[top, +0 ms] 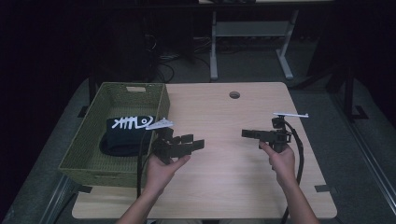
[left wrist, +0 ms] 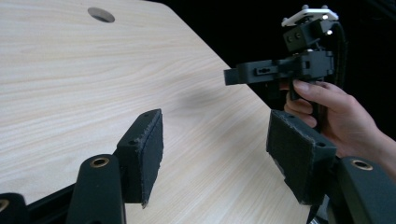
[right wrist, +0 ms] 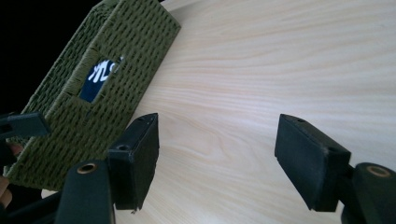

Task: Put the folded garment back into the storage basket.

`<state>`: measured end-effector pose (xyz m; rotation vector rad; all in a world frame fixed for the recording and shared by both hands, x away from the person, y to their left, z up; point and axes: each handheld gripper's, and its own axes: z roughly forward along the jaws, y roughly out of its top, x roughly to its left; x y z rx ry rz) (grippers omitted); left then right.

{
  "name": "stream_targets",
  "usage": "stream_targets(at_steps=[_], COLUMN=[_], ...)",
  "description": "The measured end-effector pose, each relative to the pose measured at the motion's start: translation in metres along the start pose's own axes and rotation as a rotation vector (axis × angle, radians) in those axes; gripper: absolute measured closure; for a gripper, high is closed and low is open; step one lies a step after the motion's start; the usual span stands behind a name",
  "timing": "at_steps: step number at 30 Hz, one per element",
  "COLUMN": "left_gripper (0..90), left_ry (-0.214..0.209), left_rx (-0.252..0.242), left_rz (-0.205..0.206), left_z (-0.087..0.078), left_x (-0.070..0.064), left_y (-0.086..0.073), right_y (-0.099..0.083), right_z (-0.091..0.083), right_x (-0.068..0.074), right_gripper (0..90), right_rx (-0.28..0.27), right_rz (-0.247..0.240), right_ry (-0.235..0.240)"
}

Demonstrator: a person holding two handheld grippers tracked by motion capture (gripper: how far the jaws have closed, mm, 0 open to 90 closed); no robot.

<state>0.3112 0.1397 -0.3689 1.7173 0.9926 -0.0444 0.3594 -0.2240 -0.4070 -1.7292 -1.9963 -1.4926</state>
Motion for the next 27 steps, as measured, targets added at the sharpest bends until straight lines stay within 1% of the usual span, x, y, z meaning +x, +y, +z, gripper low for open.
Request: stream_targets(at_steps=[4,5,6,9,10,11,12,13,15,16,19,20,21,23,24,26,27], left_gripper=[35.9,35.9,35.9,35.6,35.5,35.5,35.5,34.7,34.5,34.4,34.0,34.0,33.6,33.3,31.5,31.1,29.5], left_ry=[0.004,0.004,0.004,0.006,0.006,0.006,0.01,0.008,0.01,0.011,0.01,0.017,0.017,0.019,0.017,0.014,0.015], left_rx=[0.009,0.009,0.015,0.019,0.019,0.02,0.023,0.03,0.033,0.039,0.04,0.04,0.041,0.048,0.051,0.057,0.06], left_rz=[-0.001,-0.001,-0.003,0.003,0.001,0.0,0.0,0.001,0.002,-0.001,-0.001,0.001,-0.002,-0.005,-0.012,-0.013,-0.017], left_z=[0.008,0.008,0.011,0.014,0.015,0.016,0.018,0.021,0.022,0.026,0.028,0.029,0.03,0.033,0.037,0.039,0.041], left_x=[0.0,0.0,0.0,0.0,0.0,0.001,0.001,0.001,0.001,0.002,0.002,0.002,0.002,0.003,0.004,0.005,0.005], left_y=[-0.003,-0.003,-0.004,-0.005,-0.006,-0.006,-0.007,-0.008,-0.009,-0.011,-0.012,-0.013,-0.014,-0.017,-0.019,-0.02,-0.021], right_y=[-0.007,-0.007,-0.012,-0.016,-0.021,-0.021,-0.023,-0.028,-0.03,-0.034,-0.038,-0.039,-0.042,-0.044,-0.047,-0.048,-0.05], right_z=[-0.007,-0.007,-0.012,-0.016,-0.021,-0.021,-0.024,-0.029,-0.032,-0.036,-0.04,-0.042,-0.046,-0.049,-0.054,-0.057,-0.061], right_x=[-0.008,-0.008,-0.015,-0.019,-0.024,-0.024,-0.027,-0.032,-0.034,-0.038,-0.042,-0.043,-0.046,-0.048,-0.051,-0.052,-0.054], right_gripper=[29.6,29.6,29.7,29.6,29.6,29.6,29.6,29.5,29.4,29.3,28.7,28.7,28.3,28.1,27.1,27.0,27.0], right_rx=[0.0,0.0,-0.011,-0.01,-0.016,-0.016,-0.02,-0.026,-0.027,-0.03,-0.029,-0.029,-0.034,-0.034,-0.039,-0.044,-0.053], right_rz=[0.011,0.011,0.027,0.038,0.049,0.049,0.053,0.061,0.067,0.073,0.079,0.083,0.087,0.087,0.086,0.091,0.09], right_ry=[-0.015,-0.015,-0.017,-0.023,-0.032,-0.032,-0.032,-0.043,-0.043,-0.045,-0.051,-0.049,-0.051,-0.05,-0.06,-0.055,-0.053])
